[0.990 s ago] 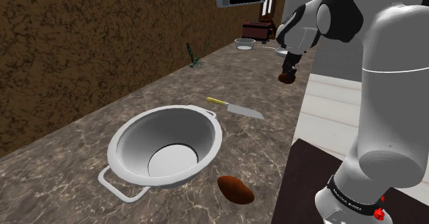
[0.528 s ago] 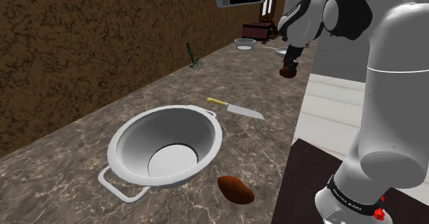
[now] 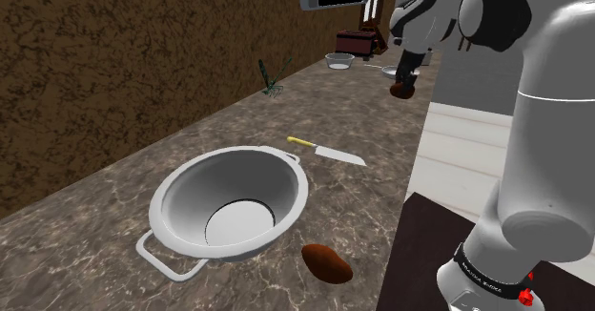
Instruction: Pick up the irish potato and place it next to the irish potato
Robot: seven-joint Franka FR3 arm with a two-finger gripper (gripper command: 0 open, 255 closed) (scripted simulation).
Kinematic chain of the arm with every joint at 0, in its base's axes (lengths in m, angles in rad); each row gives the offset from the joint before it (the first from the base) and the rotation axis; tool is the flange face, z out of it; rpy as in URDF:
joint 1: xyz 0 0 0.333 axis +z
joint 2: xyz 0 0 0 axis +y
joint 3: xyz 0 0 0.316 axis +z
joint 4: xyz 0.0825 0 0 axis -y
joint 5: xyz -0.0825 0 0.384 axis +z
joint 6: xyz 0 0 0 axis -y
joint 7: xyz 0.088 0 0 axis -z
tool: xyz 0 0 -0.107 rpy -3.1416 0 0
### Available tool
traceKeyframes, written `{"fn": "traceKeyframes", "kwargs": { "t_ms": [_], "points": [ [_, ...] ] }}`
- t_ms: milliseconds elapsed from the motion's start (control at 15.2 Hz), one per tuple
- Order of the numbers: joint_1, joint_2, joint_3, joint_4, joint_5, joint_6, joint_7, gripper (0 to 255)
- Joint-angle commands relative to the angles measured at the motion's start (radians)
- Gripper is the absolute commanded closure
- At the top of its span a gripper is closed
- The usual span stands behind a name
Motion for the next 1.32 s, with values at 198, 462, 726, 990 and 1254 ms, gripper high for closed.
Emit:
{"fn": "traceKeyframes", "kwargs": {
  "t_ms": [198,462,726,990,1254],
  "points": [
    [0.125,-0.179,-0.034,-0.130,-0.169,0.047,0.139,255],
    [0.172,-0.419,0.031,-0.293,-0.409,0.087,0.359,255],
    [0.118,-0.586,0.167,-0.431,-0.545,0.088,0.523,255],
    [0.075,-0.717,0.286,-0.553,-0.614,0.075,0.653,255],
    [0.049,-0.830,0.394,-0.661,-0.642,0.056,0.765,255]
  ]
}}
